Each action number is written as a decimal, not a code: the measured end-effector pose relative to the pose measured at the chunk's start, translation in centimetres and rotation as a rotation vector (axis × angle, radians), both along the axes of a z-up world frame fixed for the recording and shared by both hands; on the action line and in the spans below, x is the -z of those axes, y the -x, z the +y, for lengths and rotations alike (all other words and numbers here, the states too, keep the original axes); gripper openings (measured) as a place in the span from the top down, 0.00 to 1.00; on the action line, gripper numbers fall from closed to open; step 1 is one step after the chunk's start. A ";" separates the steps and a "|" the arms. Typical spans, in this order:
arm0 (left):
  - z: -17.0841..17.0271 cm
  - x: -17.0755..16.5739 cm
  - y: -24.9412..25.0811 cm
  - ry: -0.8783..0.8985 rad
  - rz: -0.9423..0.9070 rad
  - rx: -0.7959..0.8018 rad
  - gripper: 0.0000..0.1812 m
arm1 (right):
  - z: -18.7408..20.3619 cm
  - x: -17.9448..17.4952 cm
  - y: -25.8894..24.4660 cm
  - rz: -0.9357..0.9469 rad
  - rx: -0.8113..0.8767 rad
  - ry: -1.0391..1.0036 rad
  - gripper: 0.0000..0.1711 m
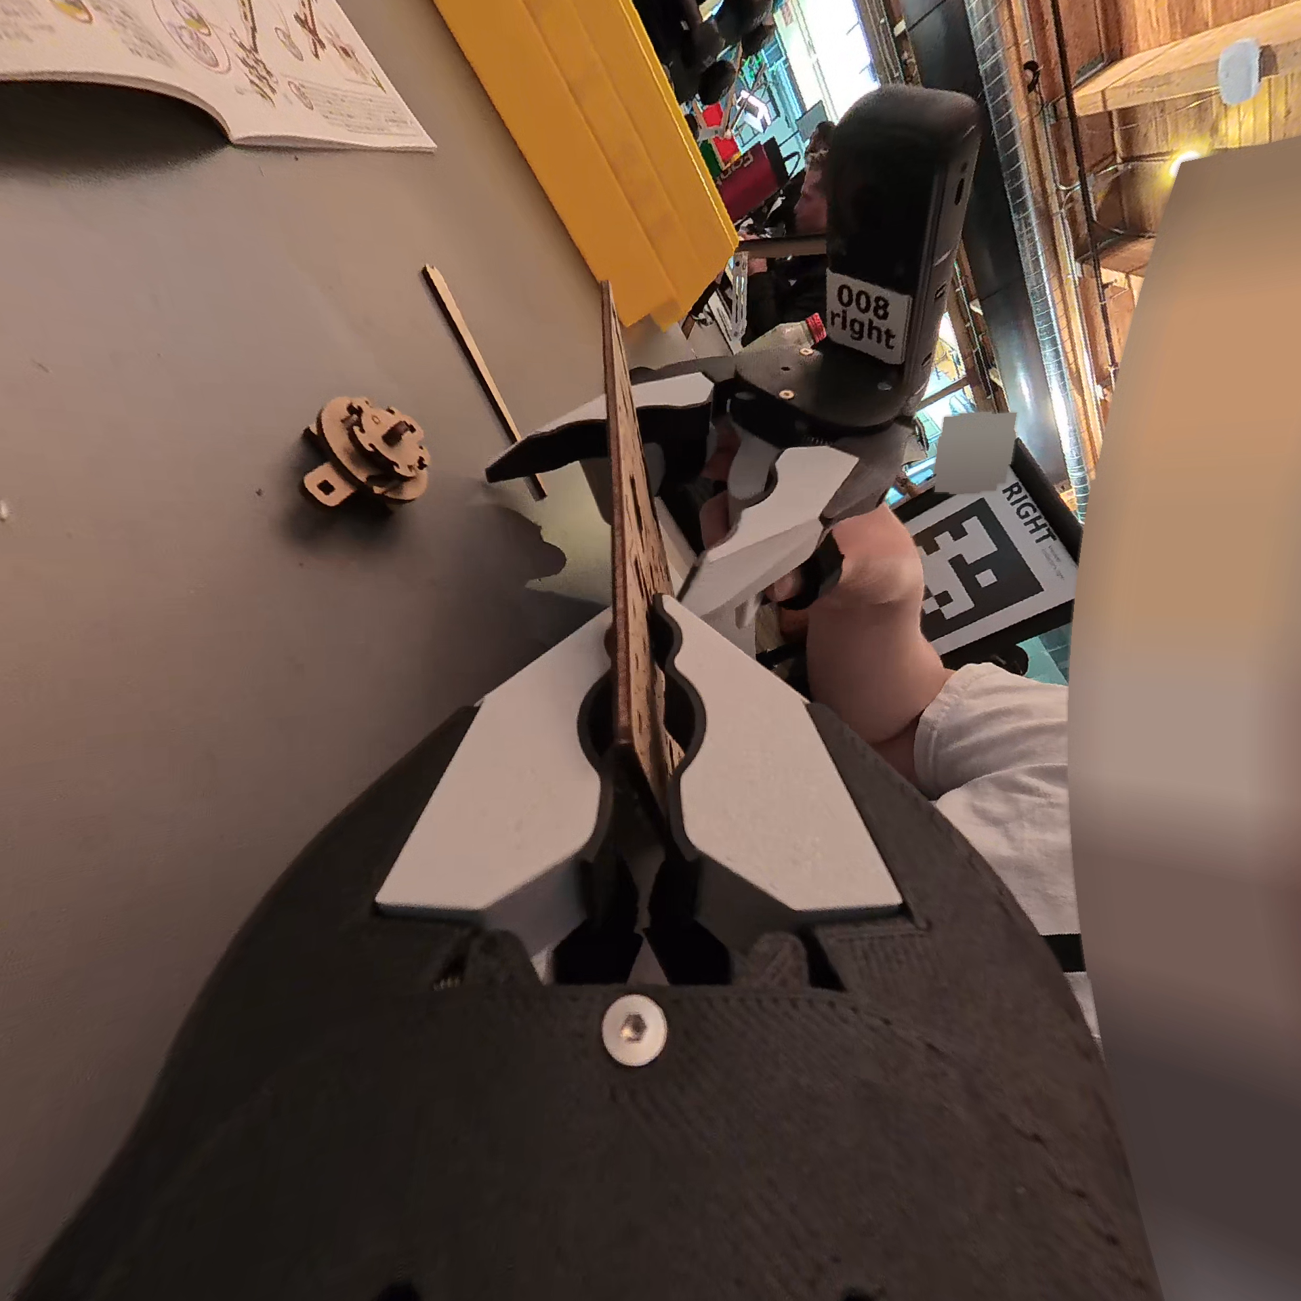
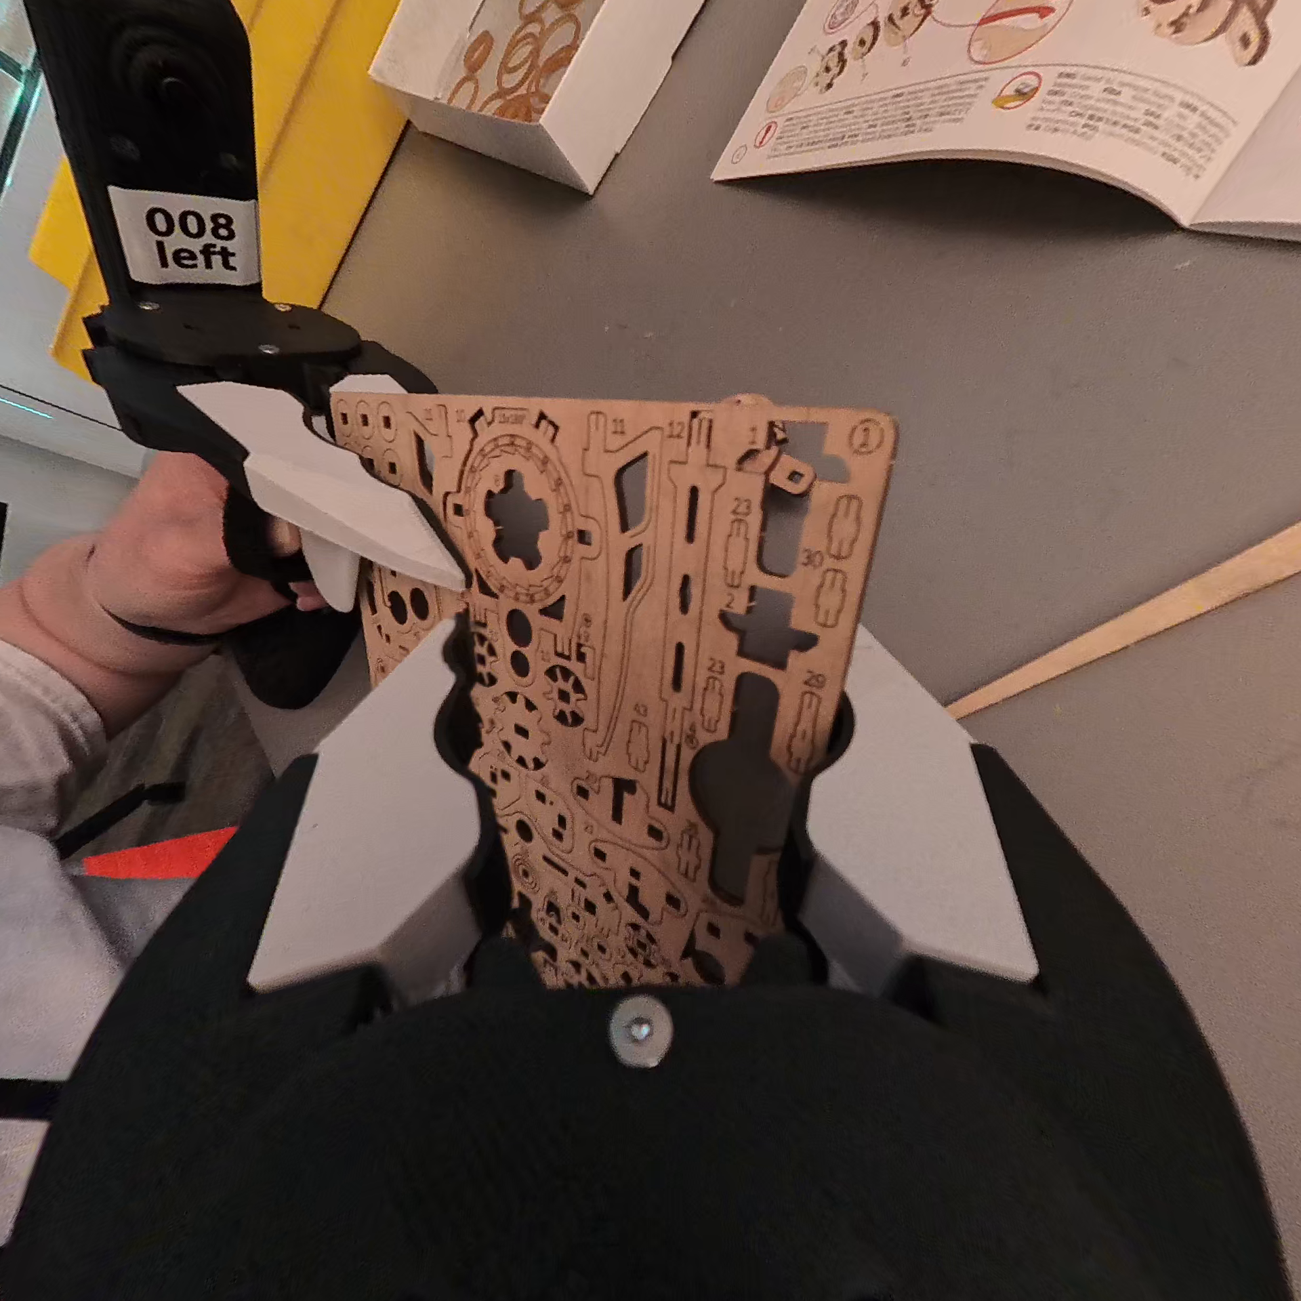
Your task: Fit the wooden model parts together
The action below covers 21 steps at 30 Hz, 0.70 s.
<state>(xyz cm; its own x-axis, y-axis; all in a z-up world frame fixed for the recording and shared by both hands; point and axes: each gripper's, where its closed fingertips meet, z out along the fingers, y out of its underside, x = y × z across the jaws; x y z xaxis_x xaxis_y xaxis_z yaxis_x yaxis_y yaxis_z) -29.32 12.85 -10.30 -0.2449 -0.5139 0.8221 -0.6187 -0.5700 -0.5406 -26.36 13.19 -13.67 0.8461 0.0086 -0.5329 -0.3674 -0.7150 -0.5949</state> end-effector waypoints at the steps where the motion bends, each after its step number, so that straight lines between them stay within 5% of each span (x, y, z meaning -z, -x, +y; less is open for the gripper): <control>1: 0.0 0.0 0.0 -0.002 0.000 0.000 0.99 | 0.0 0.1 0.0 -0.002 -0.001 -0.002 0.44; 21: -0.6 -0.3 0.3 0.023 -0.019 0.048 0.99 | 0.1 -0.1 0.4 0.006 0.020 -0.046 0.40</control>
